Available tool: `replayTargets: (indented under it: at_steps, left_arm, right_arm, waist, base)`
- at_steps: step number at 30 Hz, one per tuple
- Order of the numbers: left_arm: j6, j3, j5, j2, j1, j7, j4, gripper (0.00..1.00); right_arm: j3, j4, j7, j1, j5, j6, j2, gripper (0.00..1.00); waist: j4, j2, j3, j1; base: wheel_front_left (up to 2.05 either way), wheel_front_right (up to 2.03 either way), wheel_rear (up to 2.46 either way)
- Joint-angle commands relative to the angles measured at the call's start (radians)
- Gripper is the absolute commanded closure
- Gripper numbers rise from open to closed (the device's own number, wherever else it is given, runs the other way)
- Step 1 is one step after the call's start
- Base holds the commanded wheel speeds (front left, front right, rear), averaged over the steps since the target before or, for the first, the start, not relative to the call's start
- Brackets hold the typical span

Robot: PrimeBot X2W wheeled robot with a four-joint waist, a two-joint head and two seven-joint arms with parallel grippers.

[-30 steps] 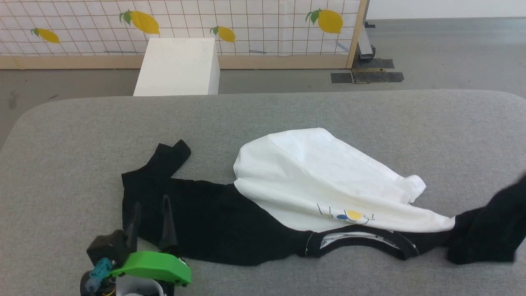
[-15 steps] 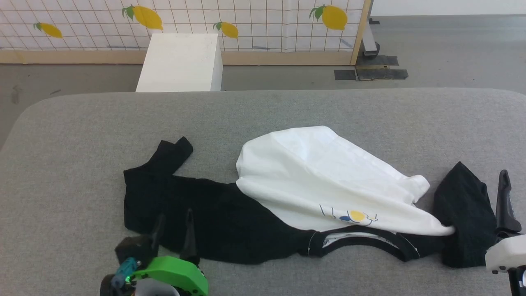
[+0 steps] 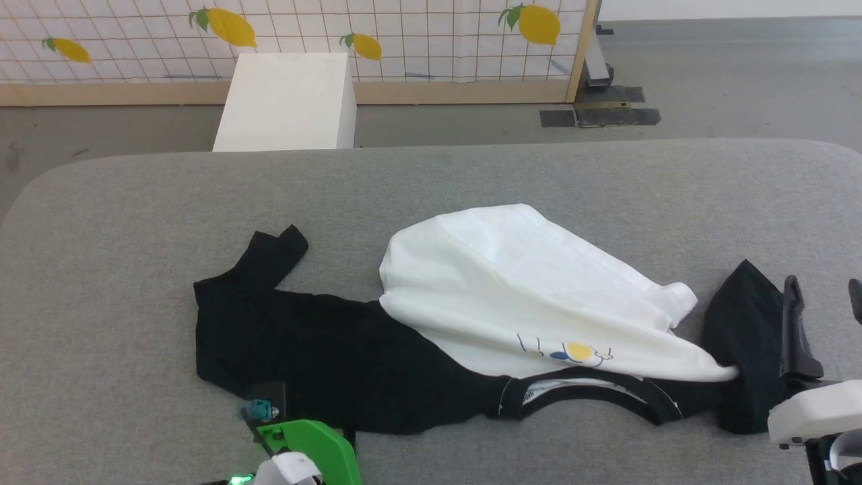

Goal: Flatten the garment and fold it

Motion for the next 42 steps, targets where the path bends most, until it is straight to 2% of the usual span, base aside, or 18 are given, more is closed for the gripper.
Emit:
replayTargets:
  at_steps: [1,4,7,11,16,17,18,19,20,25,31,35,36,37,42]
  left_arm:
    - [0.016,-0.008,0.007,0.013,0.035,0.044,0.004,0.0]
    - [0.036,-0.007,-0.005,0.016,0.052,0.114,-0.023,0.0]
    - [0.033,-0.004,-0.037,0.011,0.058,0.135,-0.047,0.0]
    - [0.027,-0.004,-0.077,0.0,0.034,0.117,-0.045,0.0]
    - [-0.005,-0.022,-0.145,-0.01,-0.031,0.088,0.022,0.02]
    - [-0.013,-0.026,-0.157,-0.012,-0.046,0.071,0.033,0.13]
    - [-0.019,-0.028,-0.166,-0.012,-0.057,0.055,0.042,0.49]
    - [-0.024,-0.028,-0.177,-0.013,-0.068,0.032,0.052,0.93]
    - [-0.025,-0.028,-0.181,-0.014,-0.076,0.011,0.06,1.0]
    - [0.003,0.036,-0.206,-0.006,-0.076,-0.096,0.085,1.0]
    - [0.069,0.163,-0.214,0.079,-0.003,-0.159,0.039,1.0]
    - [0.093,0.215,-0.226,0.109,0.037,-0.173,0.004,1.0]
    - [0.088,0.219,-0.231,0.111,0.041,-0.177,-0.002,0.84]
    - [0.079,0.219,-0.235,0.112,0.046,-0.182,-0.007,0.0]
    - [0.015,0.201,-0.264,0.09,0.055,-0.22,-0.022,0.0]
  right_arm:
    - [0.007,0.003,-0.004,0.011,0.009,-0.002,0.0,0.0]
    - [0.017,0.006,-0.003,0.011,0.016,-0.002,0.0,0.0]
    - [0.02,0.006,-0.004,0.014,0.019,-0.002,0.0,0.0]
    - [0.03,0.008,-0.003,0.013,0.031,-0.002,0.0,0.0]
    - [0.061,0.013,-0.004,0.005,0.044,-0.002,0.0,0.0]
    - [0.066,0.015,-0.005,0.003,0.046,-0.002,0.0,0.0]
    - [0.07,0.017,-0.005,0.002,0.048,-0.002,0.0,0.0]
    - [0.074,0.019,-0.006,0.001,0.05,-0.002,0.0,0.0]
    - [0.077,0.021,-0.006,0.001,0.051,-0.002,0.0,0.0]
    - [0.084,0.03,-0.002,0.006,0.055,-0.002,0.0,0.0]
    - [0.062,0.04,0.035,0.031,0.044,-0.002,0.0,0.0]
    - [0.054,0.048,0.065,0.041,0.038,-0.002,0.0,0.0]
    - [0.057,0.049,0.071,0.041,0.037,-0.002,0.0,0.0]
    - [0.064,0.051,0.077,0.04,0.032,-0.002,0.0,0.0]
    - [0.134,0.054,0.087,0.017,-0.012,-0.002,0.0,0.0]
  waist:
    - [-0.005,-0.0001,0.0,0.0]
    - [-0.012,-0.0001,0.002,0.0]
    - [-0.017,-0.0001,0.005,0.0]
    - [-0.02,-0.0001,0.011,0.0]
    - [-0.023,-0.0001,0.019,0.0]
    - [-0.024,-0.0001,0.02,0.0]
    - [-0.025,-0.0001,0.021,0.0]
    - [-0.025,-0.0001,0.022,0.0]
    - [-0.025,-0.0001,0.022,0.0]
    - [-0.024,-0.0001,0.021,0.0]
    - [0.004,-0.0001,0.013,0.0]
    - [0.027,-0.0001,0.008,0.0]
    - [0.032,-0.0001,0.007,0.0]
    - [0.038,-0.0001,0.006,0.0]
    - [0.066,-0.0001,0.004,0.0]
  base:
    - [0.0,0.0,0.0]
    - [0.0,0.0,0.0]
    - [0.0,0.0,0.0]
    - [0.0,0.0,0.0]
    - [0.0,0.0,0.0]
    - [0.0,0.0,0.0]
    - [0.0,0.0,0.0]
    - [0.0,0.0,0.0]
    - [0.0,0.0,0.0]
    - [0.0,0.0,0.0]
    - [0.0,0.0,0.0]
    - [0.0,0.0,0.0]
    - [0.0,0.0,0.0]
    - [0.0,0.0,0.0]
    - [0.0,0.0,0.0]
